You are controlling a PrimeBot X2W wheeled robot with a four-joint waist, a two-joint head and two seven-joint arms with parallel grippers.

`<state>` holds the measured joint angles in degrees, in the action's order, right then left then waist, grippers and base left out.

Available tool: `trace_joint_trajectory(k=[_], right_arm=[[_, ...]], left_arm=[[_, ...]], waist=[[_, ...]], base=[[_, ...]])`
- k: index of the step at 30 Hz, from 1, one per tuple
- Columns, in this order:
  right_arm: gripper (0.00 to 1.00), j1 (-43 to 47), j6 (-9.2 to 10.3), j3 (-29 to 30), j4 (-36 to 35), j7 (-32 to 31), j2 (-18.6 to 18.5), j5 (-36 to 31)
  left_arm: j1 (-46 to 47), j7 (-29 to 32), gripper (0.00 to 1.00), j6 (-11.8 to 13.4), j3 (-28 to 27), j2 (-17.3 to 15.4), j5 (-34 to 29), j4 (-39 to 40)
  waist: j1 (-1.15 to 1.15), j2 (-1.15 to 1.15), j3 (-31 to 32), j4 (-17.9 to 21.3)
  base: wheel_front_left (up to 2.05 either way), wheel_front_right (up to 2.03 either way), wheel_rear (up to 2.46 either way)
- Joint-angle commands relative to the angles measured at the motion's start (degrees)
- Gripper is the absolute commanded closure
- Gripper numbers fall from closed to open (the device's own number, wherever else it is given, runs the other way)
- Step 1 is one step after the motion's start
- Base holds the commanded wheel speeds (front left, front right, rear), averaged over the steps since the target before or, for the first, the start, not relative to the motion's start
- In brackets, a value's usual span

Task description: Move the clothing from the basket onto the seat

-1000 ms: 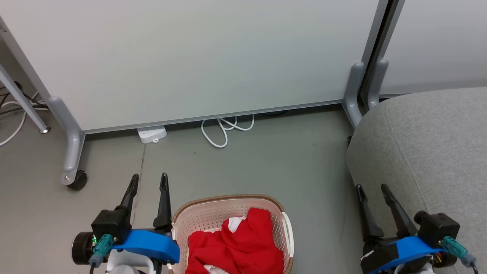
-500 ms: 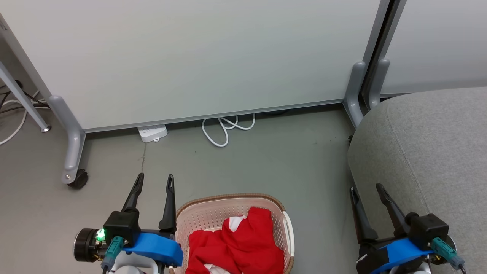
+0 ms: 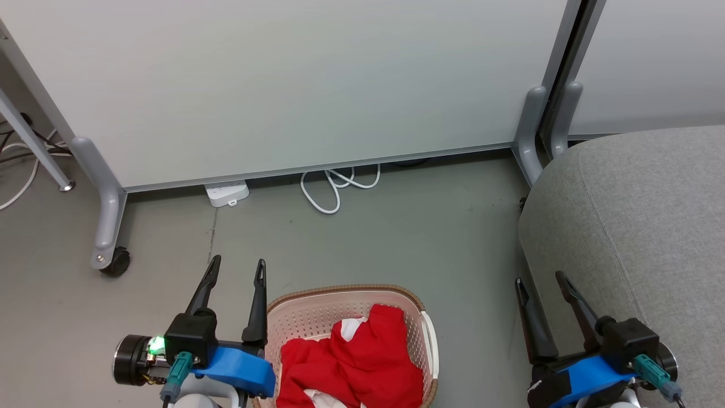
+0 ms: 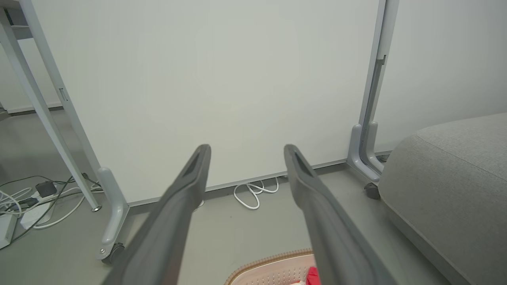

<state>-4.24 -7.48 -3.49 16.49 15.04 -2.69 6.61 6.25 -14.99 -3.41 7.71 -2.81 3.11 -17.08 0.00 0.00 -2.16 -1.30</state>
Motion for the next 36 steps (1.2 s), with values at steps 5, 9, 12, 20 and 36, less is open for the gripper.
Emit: trace_joint_trajectory(k=[5,9,12,20,36], right_arm=[[0.00,-0.54,-0.03,-0.09,0.49,0.22,-0.35,0.20],[0.00,-0.89,-0.03,-0.21,0.60,0.21,-0.35,0.14],[0.00,-1.40,-0.03,-0.37,0.46,0.21,-0.35,0.01],[0.00,-3.61,-0.03,-1.79,-0.18,0.21,-0.33,-0.32],[0.00,-13.94,-0.03,-4.39,-2.36,0.21,-0.29,0.03]], left_arm=[[0.83,-0.30,0.00,-0.14,-0.04,-0.15,0.23,-0.33],[1.28,-0.29,0.00,-0.47,0.09,-0.14,0.40,-0.79],[2.27,-0.29,0.00,-1.30,1.07,-0.11,0.37,-1.78],[9.21,-0.24,0.00,-3.66,6.12,-2.59,-1.80,-8.82],[26.87,-0.24,0.00,-4.05,25.80,-11.91,0.88,-28.96]], waist=[[0.00,0.00,-0.07,0.06],[0.00,0.00,-0.48,0.22],[0.00,0.00,-1.22,0.57],[0.00,0.00,-5.87,3.17],[0.00,0.00,-22.73,10.46]], base=[[0.00,0.00,0.00],[0.00,0.00,0.00],[0.00,0.00,0.00],[0.00,0.00,0.00],[0.00,0.00,0.00]])
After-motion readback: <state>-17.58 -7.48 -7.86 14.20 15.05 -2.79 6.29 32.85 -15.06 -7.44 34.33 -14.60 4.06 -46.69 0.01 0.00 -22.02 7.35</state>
